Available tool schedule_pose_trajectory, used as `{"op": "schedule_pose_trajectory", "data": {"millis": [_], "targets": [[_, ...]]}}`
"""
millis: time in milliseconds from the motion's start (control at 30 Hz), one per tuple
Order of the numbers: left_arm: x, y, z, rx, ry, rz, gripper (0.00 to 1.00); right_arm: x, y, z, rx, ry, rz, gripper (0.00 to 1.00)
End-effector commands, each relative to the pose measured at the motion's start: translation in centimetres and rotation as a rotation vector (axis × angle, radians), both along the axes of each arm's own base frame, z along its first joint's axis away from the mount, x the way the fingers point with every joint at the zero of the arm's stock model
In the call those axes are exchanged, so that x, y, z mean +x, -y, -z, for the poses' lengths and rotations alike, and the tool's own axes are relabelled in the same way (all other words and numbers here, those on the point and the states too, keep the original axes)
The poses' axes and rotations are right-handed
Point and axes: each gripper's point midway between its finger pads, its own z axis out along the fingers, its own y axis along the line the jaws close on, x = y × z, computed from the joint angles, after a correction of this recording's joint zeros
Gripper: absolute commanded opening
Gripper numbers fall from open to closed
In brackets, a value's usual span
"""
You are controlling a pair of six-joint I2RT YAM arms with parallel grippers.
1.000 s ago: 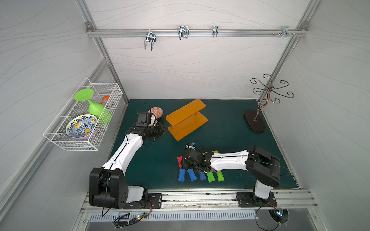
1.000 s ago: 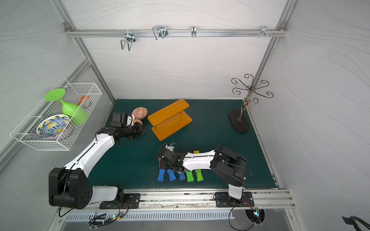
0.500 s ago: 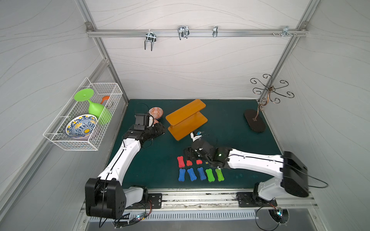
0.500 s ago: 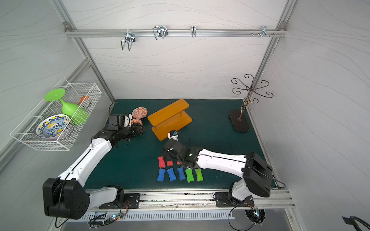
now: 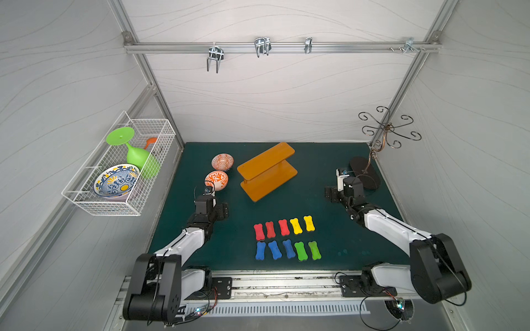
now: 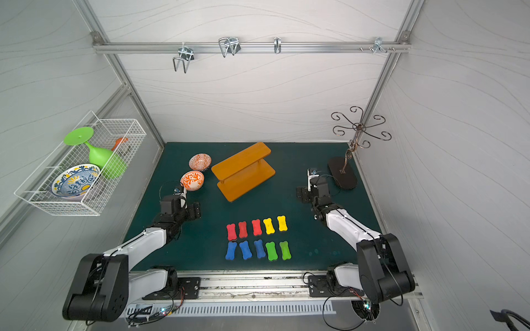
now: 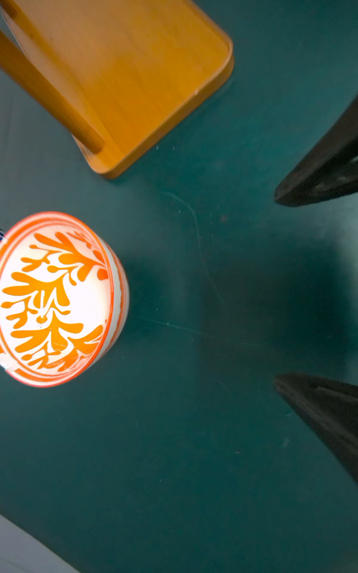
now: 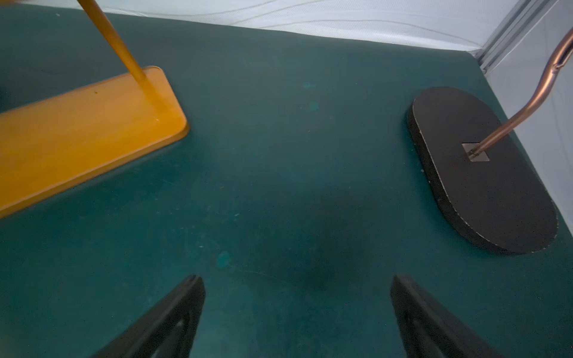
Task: Remove the whiteboard erasers from the shelf
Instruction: Reset both arms
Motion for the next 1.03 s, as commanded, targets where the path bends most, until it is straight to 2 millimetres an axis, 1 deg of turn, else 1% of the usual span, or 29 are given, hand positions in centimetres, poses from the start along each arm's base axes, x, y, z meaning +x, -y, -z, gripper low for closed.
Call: {"op": "schedule_pose_trajectory", "data": {"millis": [0, 67, 100, 133, 167, 200, 233, 300, 333, 367, 400, 467, 500, 700, 733, 767, 800, 1000], "targets": [[5.1, 1.4, -5.7, 0.020, 0.278, 0.145, 0.87, 1.9, 3.2, -0.1, 0.002, 0.156, 0.087, 0.99], [6.1, 1.8, -5.9, -0.005, 0.303, 0.184, 0.86, 2.3, 3.0, -0.3, -0.033, 0.198, 0.071, 0.99], [6.6, 1.5, -5.9, -0.029, 0.310, 0.172, 0.85, 2.7, 3.9, 0.4, -0.014, 0.193, 0.119, 0.99], [7.0, 1.1, -5.7, -0.056, 0.318, 0.148, 0.85, 2.9, 4.3, 1.5, 0.014, 0.180, 0.125, 0.99], [7.2, 0.7, -5.1, -0.065, 0.317, 0.141, 0.84, 2.9, 4.4, 2.1, 0.050, 0.194, 0.098, 0.99], [7.5, 0.6, -4.4, -0.069, 0.310, 0.140, 0.82, 2.9, 4.7, 2.2, 0.057, 0.192, 0.104, 0.99], [7.7, 0.6, -4.2, -0.071, 0.314, 0.140, 0.82, 2.8, 4.8, 2.4, 0.070, 0.159, 0.109, 0.99], [7.9, 0.5, -4.1, -0.072, 0.309, 0.136, 0.85, 3.4, 4.6, 2.6, 0.075, 0.146, 0.092, 0.99], [7.9, 0.2, -4.0, -0.069, 0.306, 0.123, 0.88, 3.3, 4.7, 2.8, 0.087, 0.125, 0.092, 0.99], [8.0, 0.0, -3.9, -0.064, 0.304, 0.104, 0.92, 3.4, 4.9, 2.9, 0.106, 0.122, 0.089, 0.99], [8.1, -0.6, -3.8, -0.056, 0.303, 0.072, 0.99, 3.5, 5.0, 2.9, 0.106, 0.119, 0.090, 0.99], [8.0, -1.3, -3.5, -0.035, 0.296, 0.017, 0.99, 3.4, 5.0, 2.8, 0.107, 0.124, 0.091, 0.99], [8.1, -1.7, -3.3, -0.011, 0.300, -0.020, 0.99, 3.2, 4.9, 2.6, 0.101, 0.132, 0.086, 0.99], [8.2, -1.7, -3.1, -0.007, 0.290, -0.023, 1.00, 3.2, 4.7, 2.6, 0.095, 0.137, 0.081, 0.99], [8.2, -1.7, -3.1, -0.006, 0.289, -0.026, 1.00, 3.3, 4.6, 2.8, 0.095, 0.124, 0.079, 0.99], [8.2, -1.7, -3.1, -0.004, 0.288, -0.025, 1.00, 3.7, 3.6, 3.0, 0.102, 0.103, 0.022, 0.99], [8.2, -1.7, -3.1, -0.004, 0.288, -0.024, 1.00, 3.6, 1.9, 3.1, 0.129, 0.089, -0.099, 0.99], [8.1, -1.7, -3.2, -0.006, 0.292, -0.026, 1.00, 3.2, 2.3, 2.6, 0.161, 0.104, -0.100, 0.99]]}}
